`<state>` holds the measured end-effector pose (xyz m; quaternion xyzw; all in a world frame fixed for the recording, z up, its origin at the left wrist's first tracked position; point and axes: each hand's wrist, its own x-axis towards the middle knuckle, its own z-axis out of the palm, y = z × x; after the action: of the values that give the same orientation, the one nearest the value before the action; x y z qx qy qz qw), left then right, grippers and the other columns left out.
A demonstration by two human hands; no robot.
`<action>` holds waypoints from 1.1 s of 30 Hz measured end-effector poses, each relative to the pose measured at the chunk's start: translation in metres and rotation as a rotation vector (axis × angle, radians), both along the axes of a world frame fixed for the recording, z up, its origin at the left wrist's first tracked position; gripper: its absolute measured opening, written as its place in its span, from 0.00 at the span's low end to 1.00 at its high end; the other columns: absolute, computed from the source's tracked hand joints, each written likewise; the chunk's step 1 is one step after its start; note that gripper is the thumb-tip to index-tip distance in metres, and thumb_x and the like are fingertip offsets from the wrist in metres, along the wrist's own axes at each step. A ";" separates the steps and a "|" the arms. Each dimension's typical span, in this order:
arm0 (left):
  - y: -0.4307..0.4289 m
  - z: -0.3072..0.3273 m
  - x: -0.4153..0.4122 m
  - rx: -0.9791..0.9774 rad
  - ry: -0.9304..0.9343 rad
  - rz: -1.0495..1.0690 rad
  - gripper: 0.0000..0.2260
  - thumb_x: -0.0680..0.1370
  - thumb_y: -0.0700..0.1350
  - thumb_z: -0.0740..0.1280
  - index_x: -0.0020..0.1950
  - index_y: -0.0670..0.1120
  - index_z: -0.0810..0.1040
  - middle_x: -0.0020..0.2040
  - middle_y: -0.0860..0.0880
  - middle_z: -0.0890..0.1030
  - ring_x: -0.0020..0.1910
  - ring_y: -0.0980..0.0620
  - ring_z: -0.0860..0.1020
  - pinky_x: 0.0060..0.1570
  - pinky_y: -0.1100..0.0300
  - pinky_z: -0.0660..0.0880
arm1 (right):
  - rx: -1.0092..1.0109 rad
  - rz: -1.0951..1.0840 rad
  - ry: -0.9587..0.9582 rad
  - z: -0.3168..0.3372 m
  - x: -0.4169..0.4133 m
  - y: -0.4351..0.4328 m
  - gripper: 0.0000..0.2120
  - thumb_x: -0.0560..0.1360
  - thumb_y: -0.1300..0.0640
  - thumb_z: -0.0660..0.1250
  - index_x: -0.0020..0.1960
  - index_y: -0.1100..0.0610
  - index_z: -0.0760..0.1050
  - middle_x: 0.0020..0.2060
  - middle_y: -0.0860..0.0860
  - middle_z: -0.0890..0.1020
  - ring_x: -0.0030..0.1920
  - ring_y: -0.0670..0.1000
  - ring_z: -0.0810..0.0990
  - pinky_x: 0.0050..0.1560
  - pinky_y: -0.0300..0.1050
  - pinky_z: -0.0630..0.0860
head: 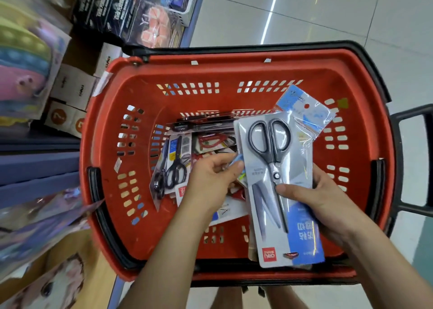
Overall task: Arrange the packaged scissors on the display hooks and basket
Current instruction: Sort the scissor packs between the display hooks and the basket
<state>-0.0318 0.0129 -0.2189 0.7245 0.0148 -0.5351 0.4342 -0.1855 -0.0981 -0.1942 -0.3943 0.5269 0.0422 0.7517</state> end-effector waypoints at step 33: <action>0.033 0.157 0.035 -0.144 -0.366 0.616 0.20 0.77 0.32 0.66 0.52 0.60 0.75 0.48 0.54 0.85 0.50 0.49 0.83 0.45 0.49 0.80 | -0.167 -0.205 0.027 0.133 0.020 0.010 0.31 0.75 0.70 0.66 0.71 0.44 0.67 0.51 0.50 0.86 0.42 0.52 0.86 0.37 0.47 0.82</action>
<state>0.0034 0.0458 -0.0622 0.7373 0.1166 -0.2405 0.6204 -0.1651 -0.0880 -0.0616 -0.3990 0.5761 -0.0737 0.7096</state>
